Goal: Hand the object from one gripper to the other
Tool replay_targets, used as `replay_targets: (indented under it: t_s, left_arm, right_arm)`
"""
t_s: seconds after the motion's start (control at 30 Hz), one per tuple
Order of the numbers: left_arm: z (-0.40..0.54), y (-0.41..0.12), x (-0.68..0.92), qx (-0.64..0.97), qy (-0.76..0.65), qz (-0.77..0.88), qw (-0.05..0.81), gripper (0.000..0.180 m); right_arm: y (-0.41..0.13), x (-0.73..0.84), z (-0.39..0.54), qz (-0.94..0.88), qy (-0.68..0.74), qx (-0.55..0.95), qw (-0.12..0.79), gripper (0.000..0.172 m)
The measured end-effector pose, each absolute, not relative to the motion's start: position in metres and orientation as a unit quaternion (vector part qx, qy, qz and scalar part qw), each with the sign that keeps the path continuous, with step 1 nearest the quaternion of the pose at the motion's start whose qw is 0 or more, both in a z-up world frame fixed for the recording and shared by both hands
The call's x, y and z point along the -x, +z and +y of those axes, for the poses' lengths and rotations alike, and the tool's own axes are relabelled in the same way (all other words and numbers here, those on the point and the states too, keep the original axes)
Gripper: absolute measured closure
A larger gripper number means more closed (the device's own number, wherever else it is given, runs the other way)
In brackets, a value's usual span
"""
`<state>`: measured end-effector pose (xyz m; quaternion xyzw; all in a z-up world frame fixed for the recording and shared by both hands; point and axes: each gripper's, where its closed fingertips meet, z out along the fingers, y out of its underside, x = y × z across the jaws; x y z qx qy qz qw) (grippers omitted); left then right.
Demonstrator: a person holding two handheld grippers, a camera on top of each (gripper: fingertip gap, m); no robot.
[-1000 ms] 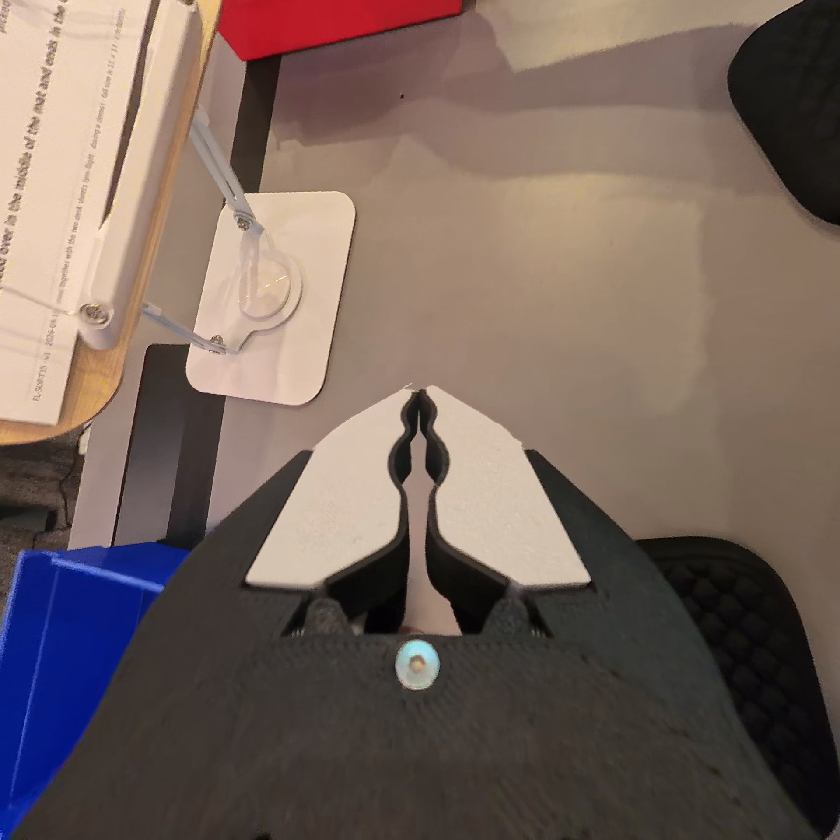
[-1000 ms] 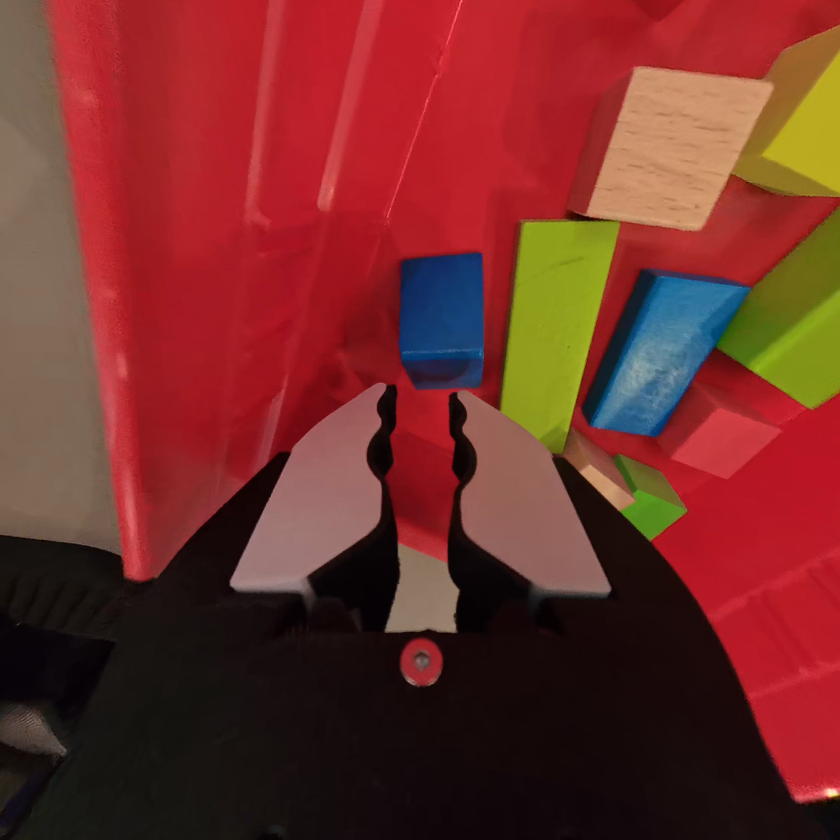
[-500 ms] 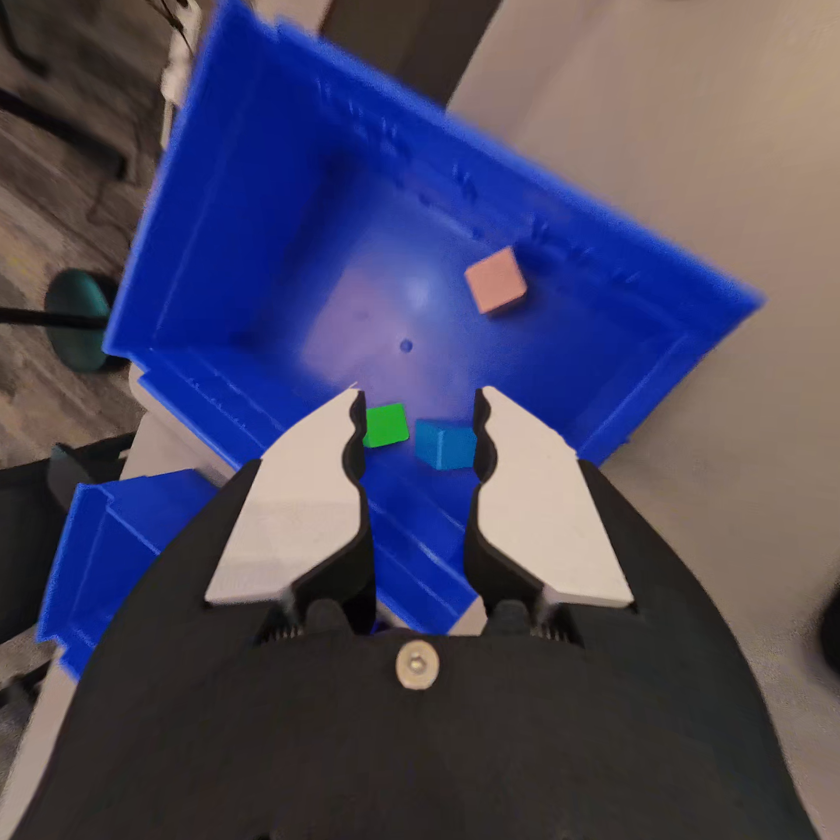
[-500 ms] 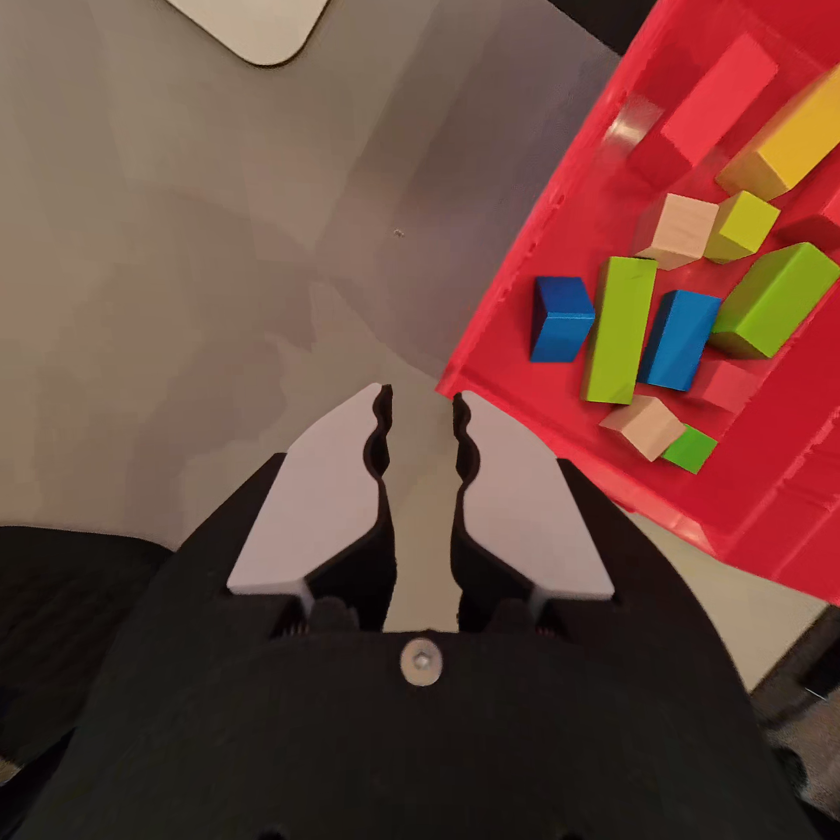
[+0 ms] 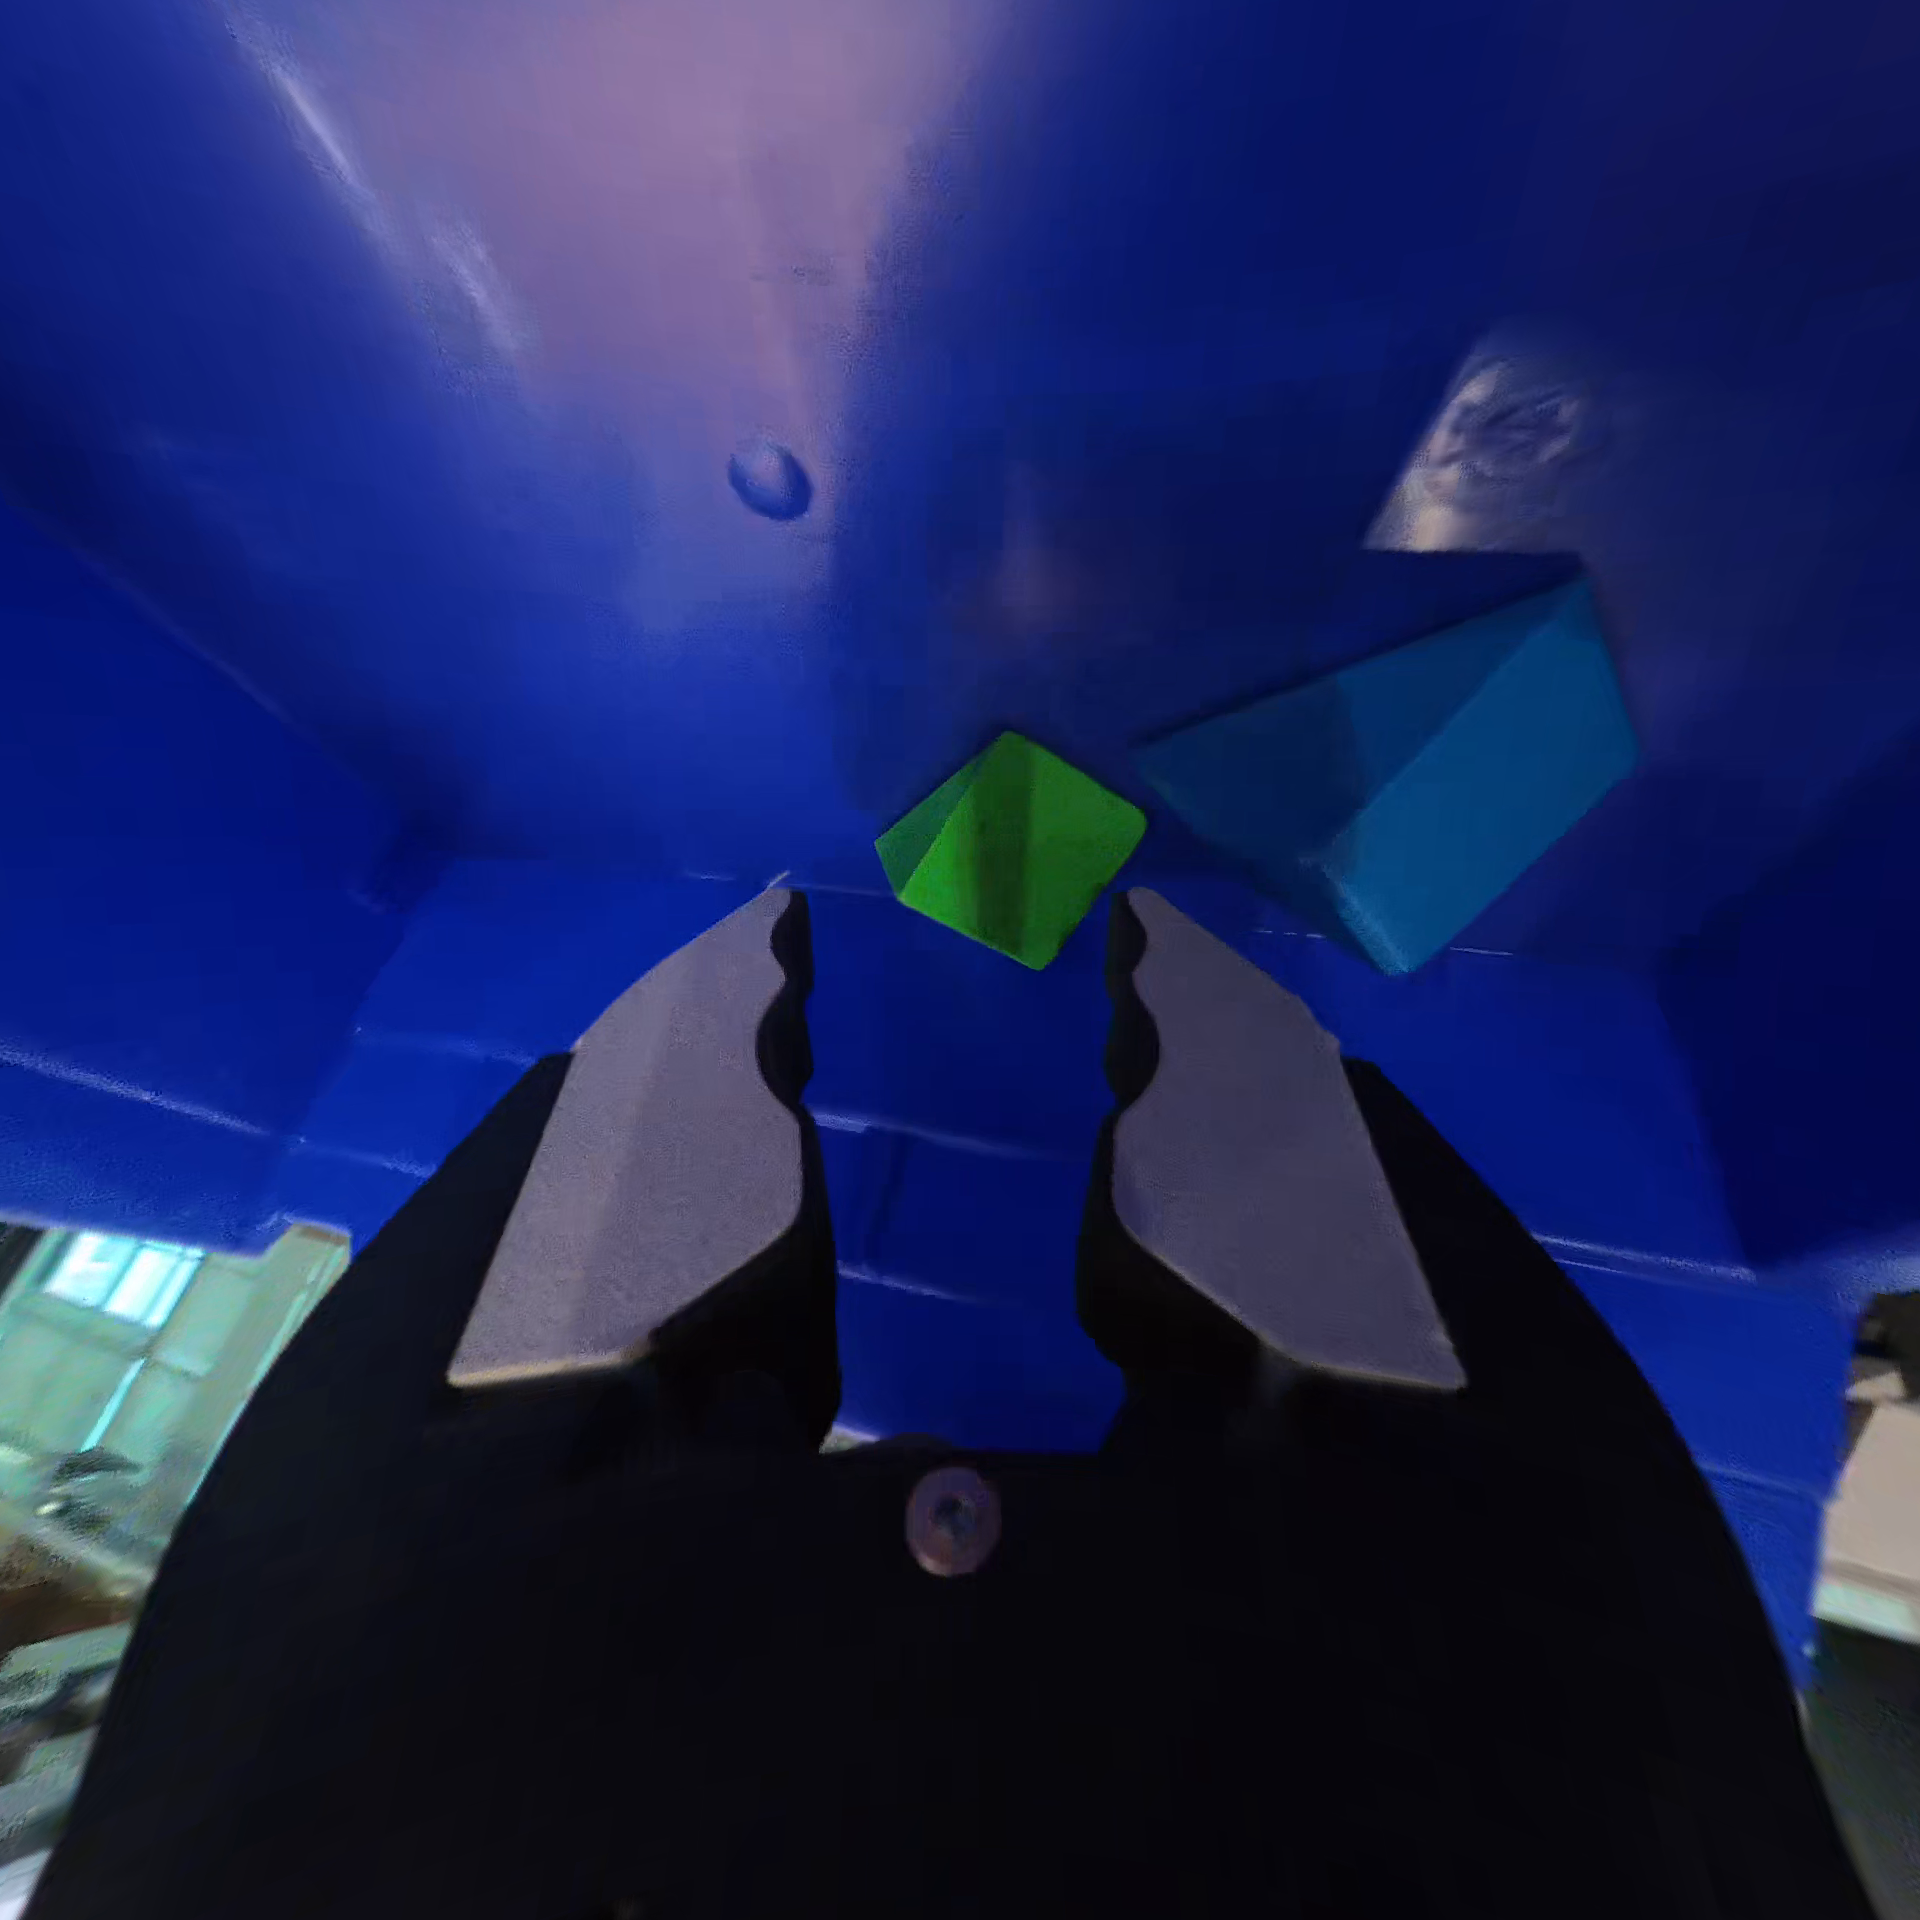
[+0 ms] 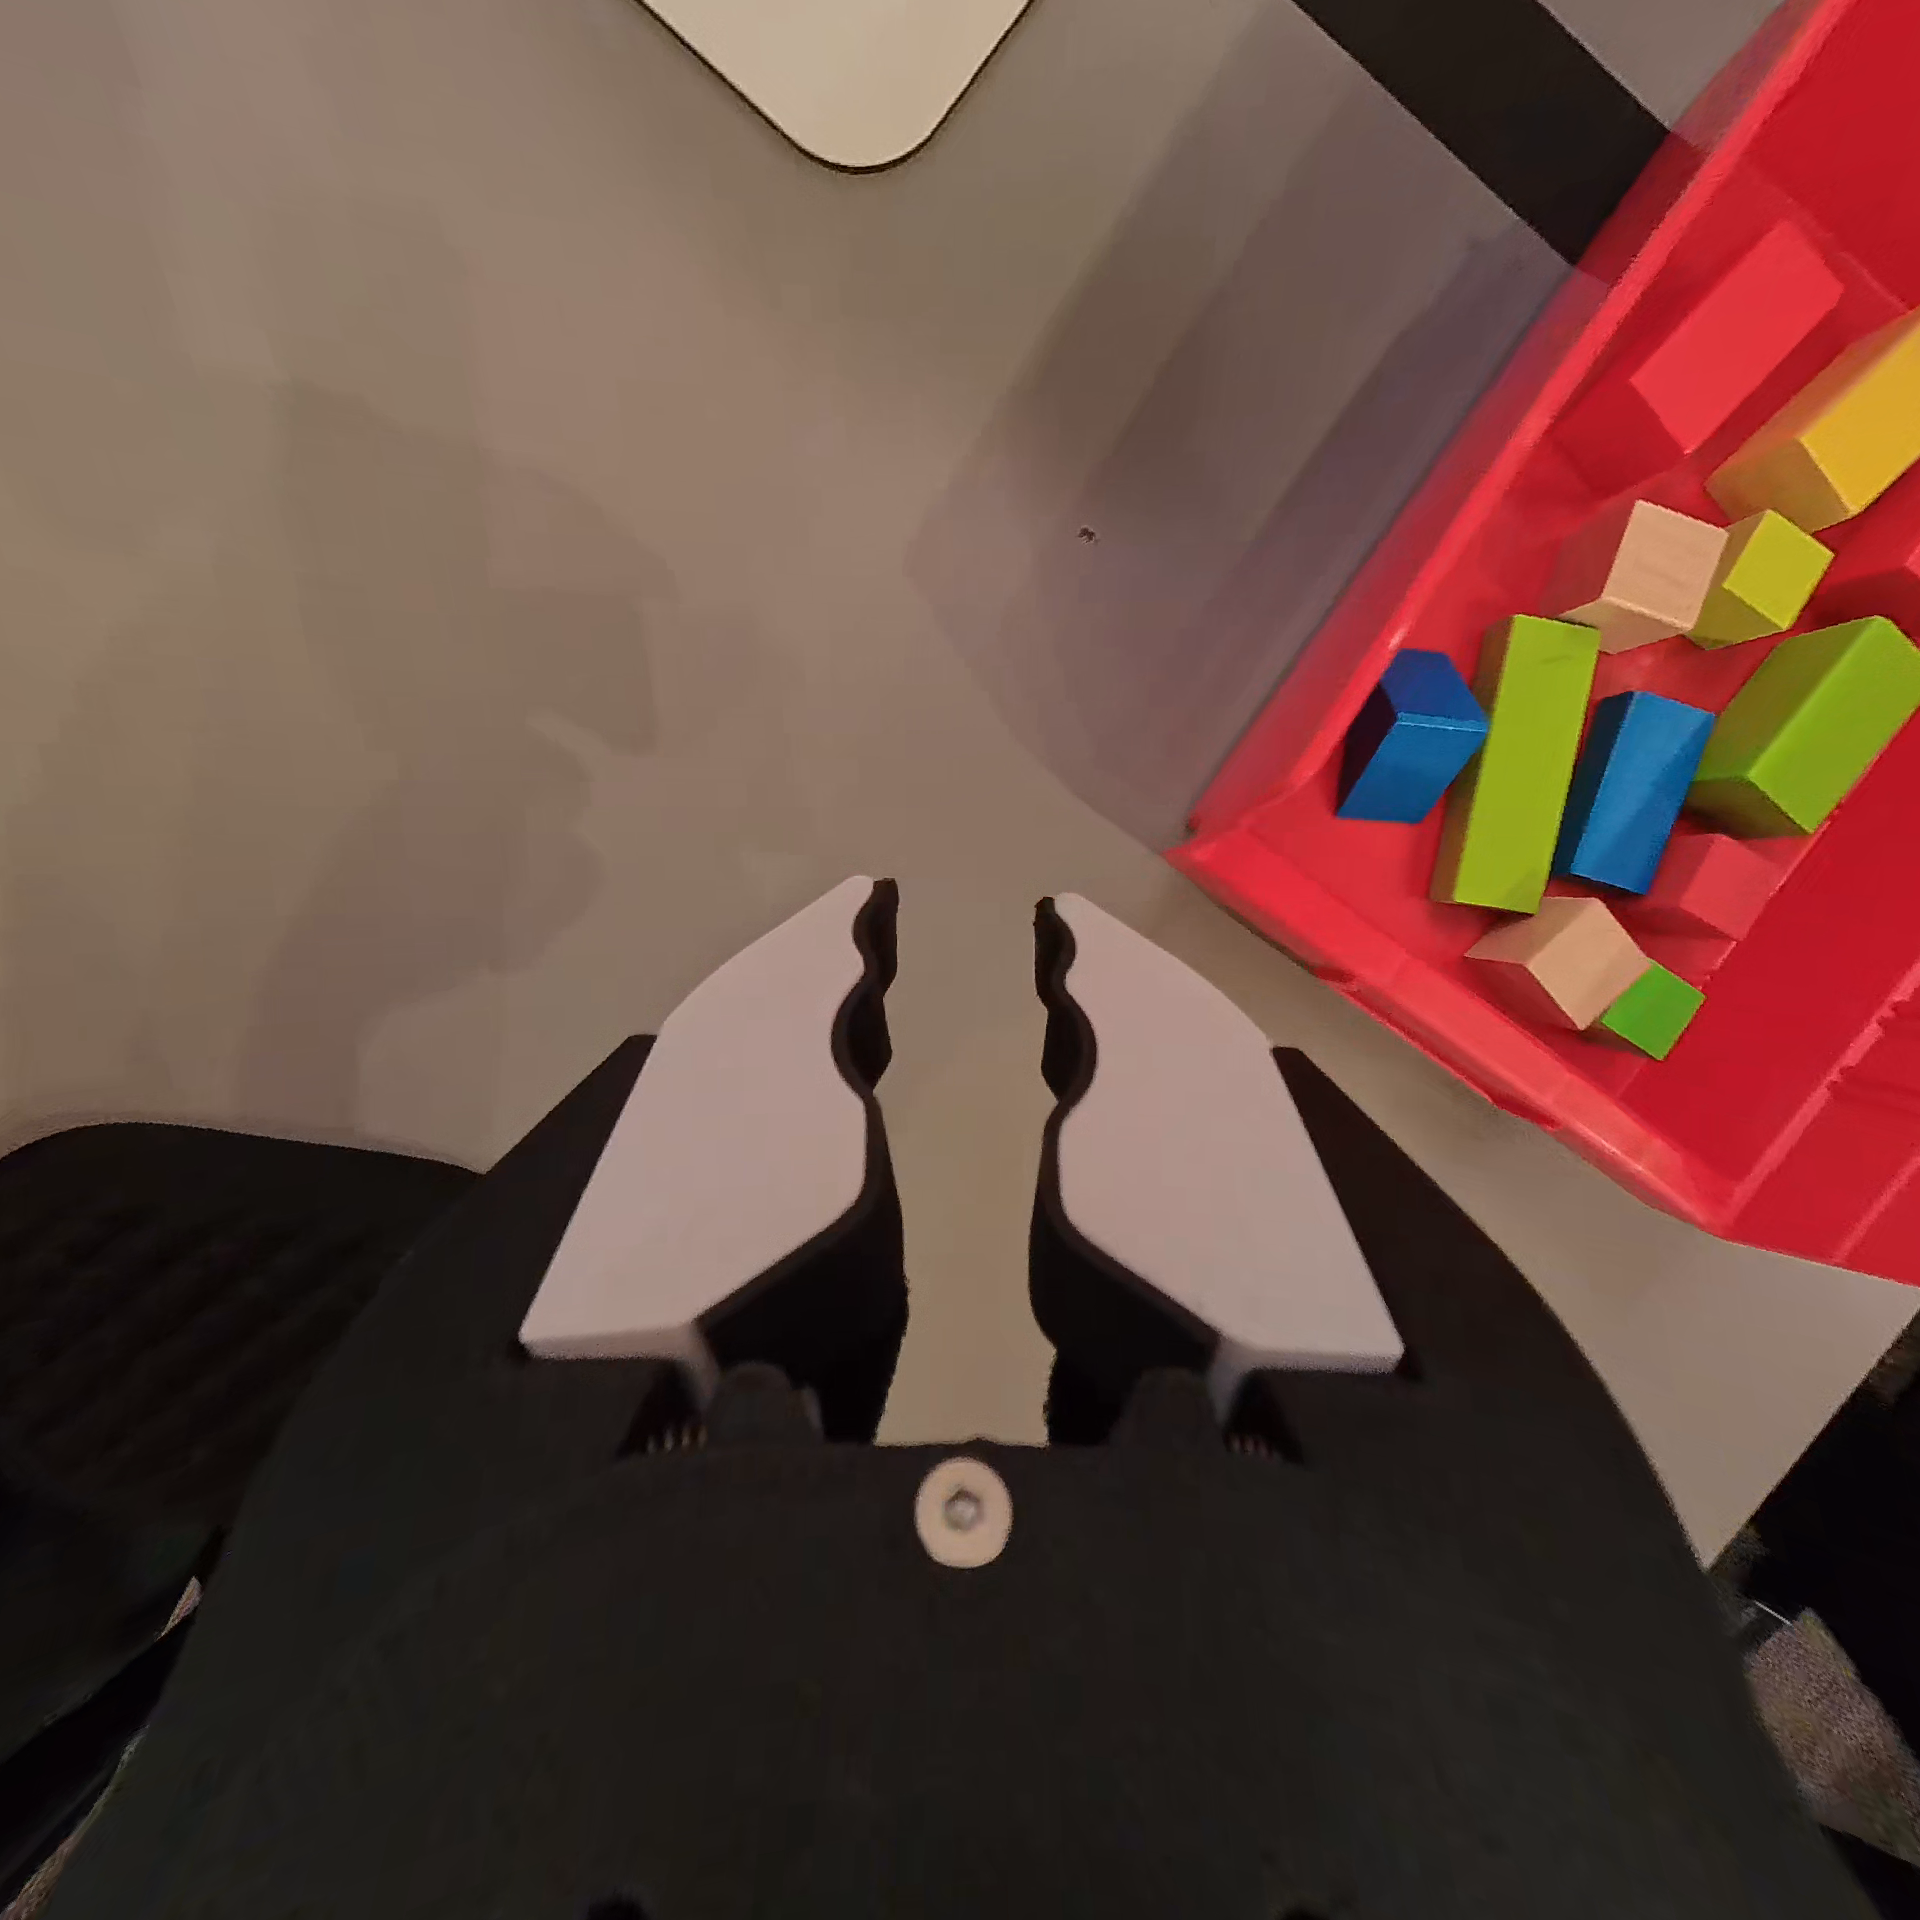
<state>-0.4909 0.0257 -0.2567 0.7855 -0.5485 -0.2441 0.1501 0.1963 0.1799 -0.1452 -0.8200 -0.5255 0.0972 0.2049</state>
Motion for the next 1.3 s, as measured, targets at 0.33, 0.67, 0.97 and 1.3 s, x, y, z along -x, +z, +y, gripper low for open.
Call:
replay_targets:
  t_s: [0.33, 0.67, 0.97, 1.3]
  left_arm:
    - [0.022, -0.264, 0.492, -0.871, -0.189, -0.423, 0.166, 0.141]
    - [0.020, -0.266, 0.478, -0.896, -0.147, -0.401, 0.119, 0.139]
    - [0.018, -0.265, 0.473, -0.893, -0.139, -0.413, 0.114, 0.144]
    - [0.020, -0.203, 0.425, -0.930, -0.095, -0.354, 0.010, 0.144]
  right_arm:
    - [-0.148, -0.187, 0.171, -0.543, 0.108, 0.807, 0.208, 0.149]
    - [-0.150, -0.180, 0.163, -0.552, 0.113, 0.800, 0.206, 0.149]
    - [-0.144, -0.177, 0.156, -0.555, 0.116, 0.794, 0.220, 0.150]
    - [-0.094, -0.072, 0.101, -0.648, 0.193, 0.659, 0.331, 0.135]
